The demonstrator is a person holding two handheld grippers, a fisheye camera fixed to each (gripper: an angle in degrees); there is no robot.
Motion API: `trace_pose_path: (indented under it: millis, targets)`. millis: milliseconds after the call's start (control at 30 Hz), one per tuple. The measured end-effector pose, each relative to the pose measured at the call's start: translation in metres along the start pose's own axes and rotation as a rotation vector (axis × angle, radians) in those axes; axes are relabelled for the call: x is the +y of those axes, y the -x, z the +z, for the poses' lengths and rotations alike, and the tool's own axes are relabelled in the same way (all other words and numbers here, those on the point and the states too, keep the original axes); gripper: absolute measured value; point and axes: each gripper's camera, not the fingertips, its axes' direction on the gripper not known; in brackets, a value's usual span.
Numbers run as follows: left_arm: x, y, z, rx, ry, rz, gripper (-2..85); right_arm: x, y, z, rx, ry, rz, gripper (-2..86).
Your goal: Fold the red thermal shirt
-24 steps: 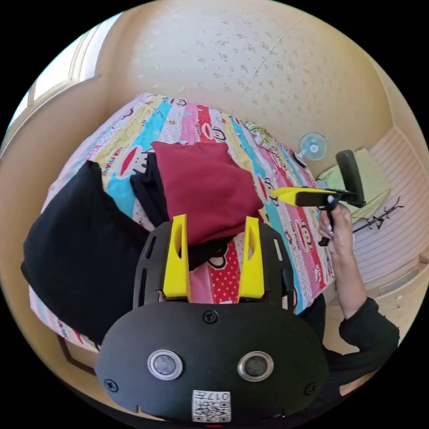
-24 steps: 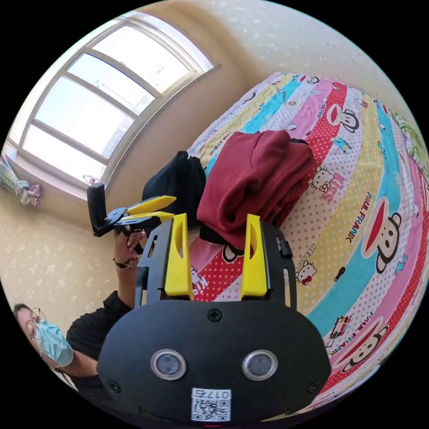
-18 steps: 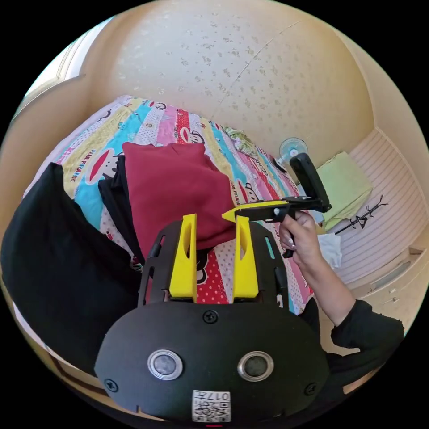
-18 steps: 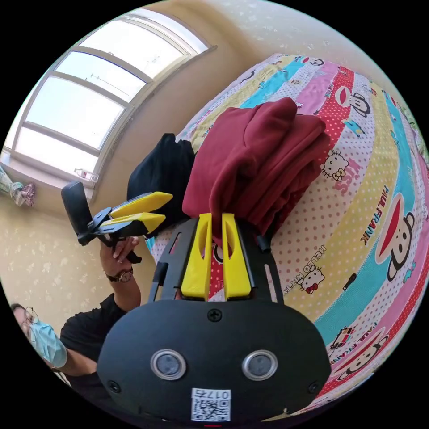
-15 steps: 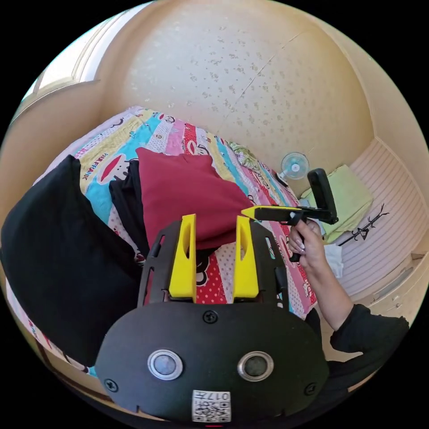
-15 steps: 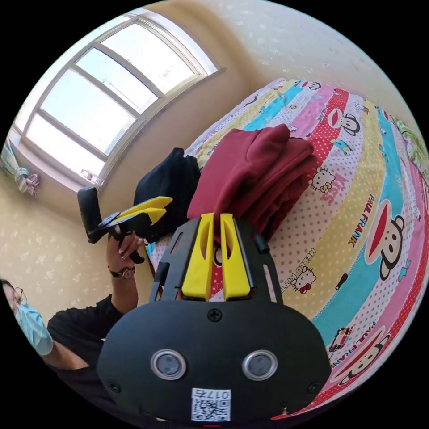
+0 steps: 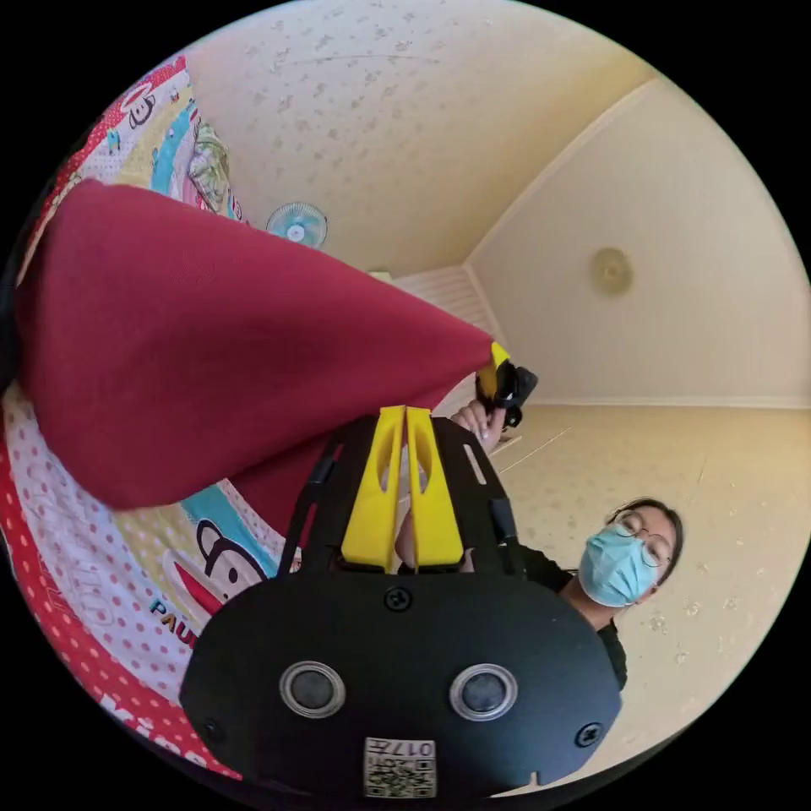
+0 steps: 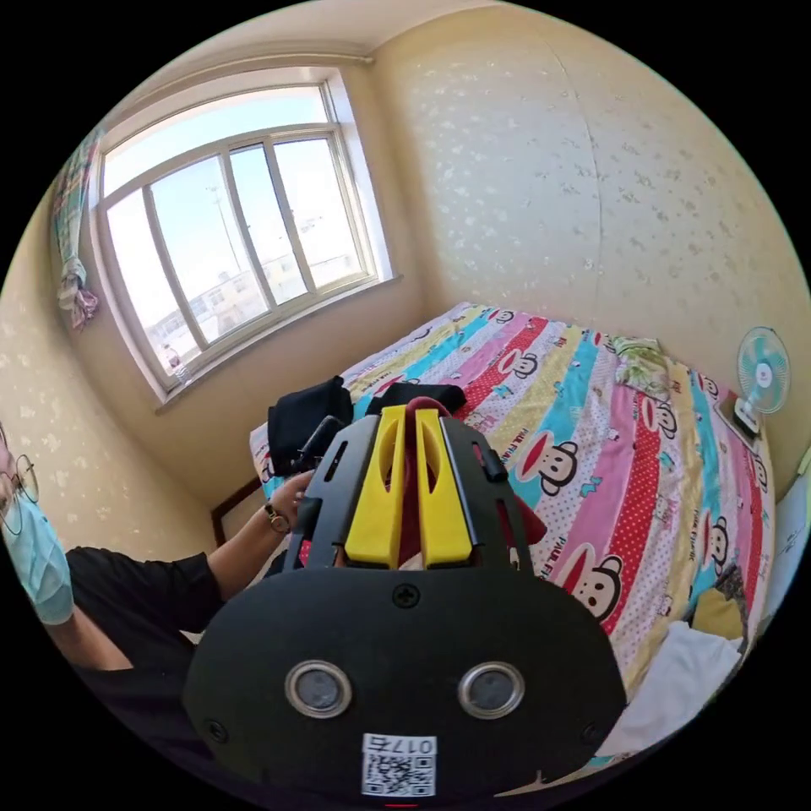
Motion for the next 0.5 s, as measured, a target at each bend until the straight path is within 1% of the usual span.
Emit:
trace_pose_path:
  millis: [33,100,167,200,233,267,300,367,433,500]
  targets:
    - [0.000,-0.018,0.017,-0.153,0.037,0.026,-0.8,0.002,-0.013,-0.022,0.007,-0.013,0.032,2.0]
    - [0.004,-0.043,0.035,-0.224,0.059,0.080,-0.9,0.003,-0.034,-0.054,0.020,-0.044,0.087,2.0]
    - [0.013,-0.056,0.041,-0.156,0.055,0.099,-1.0,-0.004,-0.052,-0.087,0.021,-0.081,0.109,1.9]
    - [0.020,-0.061,0.041,-0.092,0.045,0.098,-1.0,-0.008,-0.053,-0.090,0.015,-0.075,0.089,1.8]
    - [0.027,-0.063,0.038,-0.038,0.025,0.092,-1.0,-0.022,-0.051,-0.087,0.002,0.000,0.021,1.8]
    - [0.032,-0.064,0.036,-0.021,0.013,0.088,-1.0,-0.035,-0.046,-0.077,0.006,0.092,-0.046,1.8]
    - [0.040,-0.066,0.030,-0.010,-0.011,0.074,-1.0,-0.040,-0.043,-0.070,0.029,0.128,-0.063,1.8]
    - [0.053,-0.069,0.020,-0.048,-0.042,0.058,-1.0,-0.051,-0.020,-0.033,0.115,0.256,-0.166,1.9]
    - [0.073,-0.072,0.001,-0.129,-0.092,0.028,-1.0,-0.049,-0.001,-0.007,0.146,0.271,-0.218,2.0]
    - [0.089,-0.074,-0.015,-0.174,-0.127,0.008,-1.0,-0.040,0.010,0.018,0.065,0.235,-0.221,2.1]
